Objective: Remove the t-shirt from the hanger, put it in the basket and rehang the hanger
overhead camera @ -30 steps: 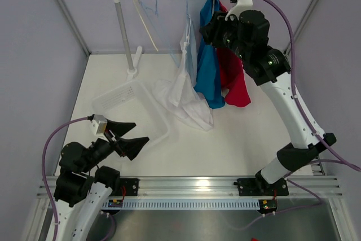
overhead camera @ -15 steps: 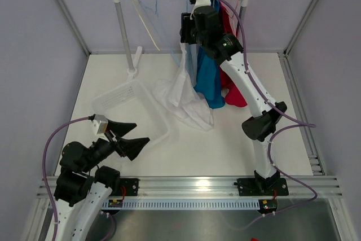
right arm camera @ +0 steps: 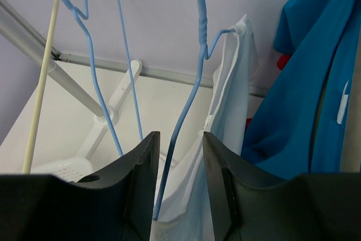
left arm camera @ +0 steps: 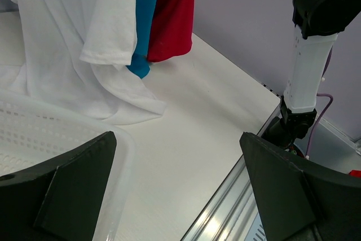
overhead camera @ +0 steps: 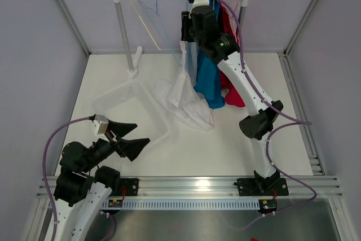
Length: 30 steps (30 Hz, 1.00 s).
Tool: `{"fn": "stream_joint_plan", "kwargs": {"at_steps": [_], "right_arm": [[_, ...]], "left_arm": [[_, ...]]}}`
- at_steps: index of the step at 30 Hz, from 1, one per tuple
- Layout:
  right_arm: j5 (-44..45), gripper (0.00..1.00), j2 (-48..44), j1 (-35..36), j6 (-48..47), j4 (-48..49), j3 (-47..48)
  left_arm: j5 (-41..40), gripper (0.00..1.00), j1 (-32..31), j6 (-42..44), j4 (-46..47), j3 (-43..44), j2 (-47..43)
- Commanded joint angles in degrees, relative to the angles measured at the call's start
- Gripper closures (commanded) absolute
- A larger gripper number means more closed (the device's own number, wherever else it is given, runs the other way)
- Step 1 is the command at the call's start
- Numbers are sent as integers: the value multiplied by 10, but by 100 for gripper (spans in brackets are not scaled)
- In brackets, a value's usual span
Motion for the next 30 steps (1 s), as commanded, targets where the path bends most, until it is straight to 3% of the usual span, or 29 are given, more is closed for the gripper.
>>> {"fn": "stream_joint_plan", "kwargs": {"at_steps": [1,5,7,8,14,20,25,30], "right_arm": [[19,55,15,8,-19,17,25],[31,62,24,8,-26,16,31],[39,69,23,8,-29,17,30],[41,79,20,8,-30,22,27],[48,100,-22,12,-43,87,-24],[75,100,-42,19,-52,157,-44],[97,100,-114,24,-41,267,-151],[93,100,-184,24,-26,308,-255]], "left_arm": [[7,1,-3,-7,18,0,-1],[7,1,-4,-6,18,0,-2],[7,1,-4,-7,18,0,-1],[7,1,-4,-7,17,0,-1],[7,1,-4,-7,18,0,1],[3,1,-6,-10,18,0,11],[11,1,-6,-7,19,5,22],[20,1,-6,-8,20,15,44]]}}
